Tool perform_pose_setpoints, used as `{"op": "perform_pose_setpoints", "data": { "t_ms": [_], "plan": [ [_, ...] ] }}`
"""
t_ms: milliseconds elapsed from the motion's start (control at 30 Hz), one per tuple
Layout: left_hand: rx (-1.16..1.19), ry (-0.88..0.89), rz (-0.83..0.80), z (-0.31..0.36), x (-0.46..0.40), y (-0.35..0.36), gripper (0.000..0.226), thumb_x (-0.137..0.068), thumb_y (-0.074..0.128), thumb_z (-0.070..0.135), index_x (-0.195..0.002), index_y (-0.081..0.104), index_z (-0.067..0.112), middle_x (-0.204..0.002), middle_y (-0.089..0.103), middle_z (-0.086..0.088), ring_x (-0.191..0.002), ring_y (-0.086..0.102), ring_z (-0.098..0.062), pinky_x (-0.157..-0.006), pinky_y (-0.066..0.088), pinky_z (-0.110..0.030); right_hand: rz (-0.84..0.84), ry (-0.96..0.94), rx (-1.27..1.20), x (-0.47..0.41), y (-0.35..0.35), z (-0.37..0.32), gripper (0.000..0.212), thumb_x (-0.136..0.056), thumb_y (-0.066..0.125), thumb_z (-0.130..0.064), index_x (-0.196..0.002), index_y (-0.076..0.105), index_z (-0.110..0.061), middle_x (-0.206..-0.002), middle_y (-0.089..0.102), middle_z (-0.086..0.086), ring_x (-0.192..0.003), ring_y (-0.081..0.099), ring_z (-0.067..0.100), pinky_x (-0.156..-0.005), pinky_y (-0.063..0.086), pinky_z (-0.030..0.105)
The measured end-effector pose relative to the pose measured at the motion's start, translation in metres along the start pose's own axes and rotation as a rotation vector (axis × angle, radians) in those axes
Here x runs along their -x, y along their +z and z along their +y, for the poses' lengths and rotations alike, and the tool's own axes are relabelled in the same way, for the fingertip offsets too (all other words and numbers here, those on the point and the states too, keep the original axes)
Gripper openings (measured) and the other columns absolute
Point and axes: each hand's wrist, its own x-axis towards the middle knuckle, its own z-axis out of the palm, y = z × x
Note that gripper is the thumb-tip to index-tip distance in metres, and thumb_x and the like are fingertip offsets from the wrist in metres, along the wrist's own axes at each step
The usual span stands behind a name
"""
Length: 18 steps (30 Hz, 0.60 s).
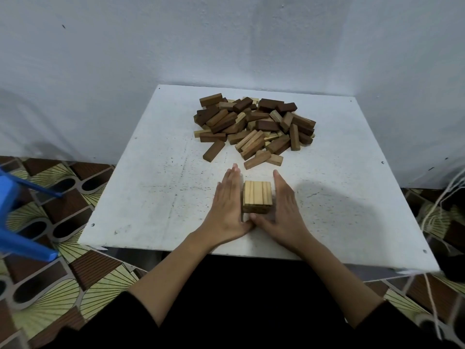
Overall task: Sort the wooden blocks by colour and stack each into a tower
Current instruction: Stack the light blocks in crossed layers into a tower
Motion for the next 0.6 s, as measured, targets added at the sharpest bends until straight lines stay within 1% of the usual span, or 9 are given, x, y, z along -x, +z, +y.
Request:
{"op": "perform_pose_setpoints", "data": {
  "t_ms": [100, 167, 233, 300, 333, 400, 533, 600],
  "plan": [
    [-0.043, 0.006, 0.008, -0.003, 0.0017, 0.003, 0.102, -0.072, 0.045, 0.053, -0.144, -0.02, 0.021, -0.159, -0.014, -0.002, -0.144, -0.018, -0.01, -0.12, -0.005, -0.036, -0.012, -0.025, 0.058, 0.0002, 0.0035, 0.0012, 0.116, -0.068, 0.03, -0.087, -0.15, -0.003, -0.011, -0.159, 0.0, 0.004, -0.143, 0.003, 0.014, -0.116, 0.008, 0.036],
    [-0.071, 0.012, 0.013, -0.0031, 0.002, 0.0047, 0.104, -0.069, 0.038, 0.058, -0.149, -0.012, 0.015, -0.159, -0.013, -0.002, -0.145, -0.017, -0.01, -0.119, -0.008, -0.033, -0.011, -0.03, 0.08, 0.0012, 0.0053, 0.0036, 0.115, -0.068, 0.02, -0.09, -0.15, -0.005, -0.013, -0.159, -0.003, 0.002, -0.144, 0.001, 0.012, -0.115, 0.005, 0.035],
    [-0.092, 0.013, 0.011, -0.0027, 0.0022, 0.0054, 0.105, -0.068, 0.036, 0.059, -0.151, -0.008, 0.01, -0.159, -0.013, -0.001, -0.144, -0.018, -0.009, -0.117, -0.012, -0.028, -0.02, -0.026, 0.091, 0.0015, 0.0063, 0.0052, 0.116, -0.066, 0.016, -0.091, -0.149, -0.008, -0.014, -0.159, -0.005, 0.001, -0.144, -0.001, 0.011, -0.115, 0.003, 0.035],
    [-0.109, 0.012, 0.008, -0.0022, 0.0019, 0.0054, 0.103, -0.071, 0.041, 0.054, -0.151, -0.006, 0.009, -0.159, -0.013, -0.002, -0.144, -0.018, -0.009, -0.116, -0.013, -0.028, -0.032, -0.026, 0.101, 0.0008, 0.007, 0.0054, 0.116, -0.066, 0.017, -0.091, -0.149, -0.009, -0.015, -0.159, -0.007, 0.0, -0.144, -0.002, 0.011, -0.116, 0.002, 0.036],
    [-0.119, 0.011, 0.004, -0.002, 0.0015, 0.0054, 0.102, -0.073, 0.044, 0.051, -0.151, -0.004, 0.008, -0.16, -0.013, -0.003, -0.145, -0.017, -0.01, -0.116, -0.012, -0.03, -0.036, -0.025, 0.108, 0.0, 0.0074, 0.0054, 0.116, -0.066, 0.021, -0.09, -0.149, -0.009, -0.015, -0.159, -0.007, 0.0, -0.144, -0.002, 0.012, -0.116, 0.002, 0.037],
    [-0.13, 0.009, -0.007, -0.0013, 0.0014, 0.0053, 0.1, -0.073, 0.046, 0.046, -0.151, -0.004, 0.007, -0.16, -0.012, -0.003, -0.145, -0.016, -0.01, -0.117, -0.012, -0.031, -0.039, -0.022, 0.123, -0.0009, 0.0082, 0.0057, 0.11, -0.07, 0.027, -0.082, -0.149, -0.01, -0.015, -0.159, -0.008, -0.001, -0.144, -0.002, 0.012, -0.116, 0.001, 0.036],
    [-0.154, 0.014, -0.036, -0.0006, 0.0011, 0.0053, 0.102, -0.075, 0.047, 0.046, -0.15, -0.011, 0.009, -0.159, -0.015, -0.002, -0.145, -0.017, -0.011, -0.116, -0.013, -0.03, -0.042, -0.02, 0.153, -0.0012, 0.009, 0.0063, 0.108, -0.07, 0.026, -0.079, -0.148, -0.014, -0.017, -0.159, -0.01, -0.002, -0.144, -0.003, 0.012, -0.114, -0.003, 0.032],
    [-0.157, 0.01, -0.047, -0.0012, 0.0008, 0.0051, 0.101, -0.077, 0.049, 0.045, -0.15, -0.011, 0.009, -0.159, -0.015, -0.002, -0.144, -0.017, -0.01, -0.116, -0.013, -0.031, -0.044, -0.019, 0.156, -0.0012, 0.0092, 0.0068, 0.108, -0.07, 0.025, -0.08, -0.148, -0.015, -0.018, -0.159, -0.011, -0.003, -0.144, -0.003, 0.012, -0.113, -0.004, 0.032]
  ]
}}
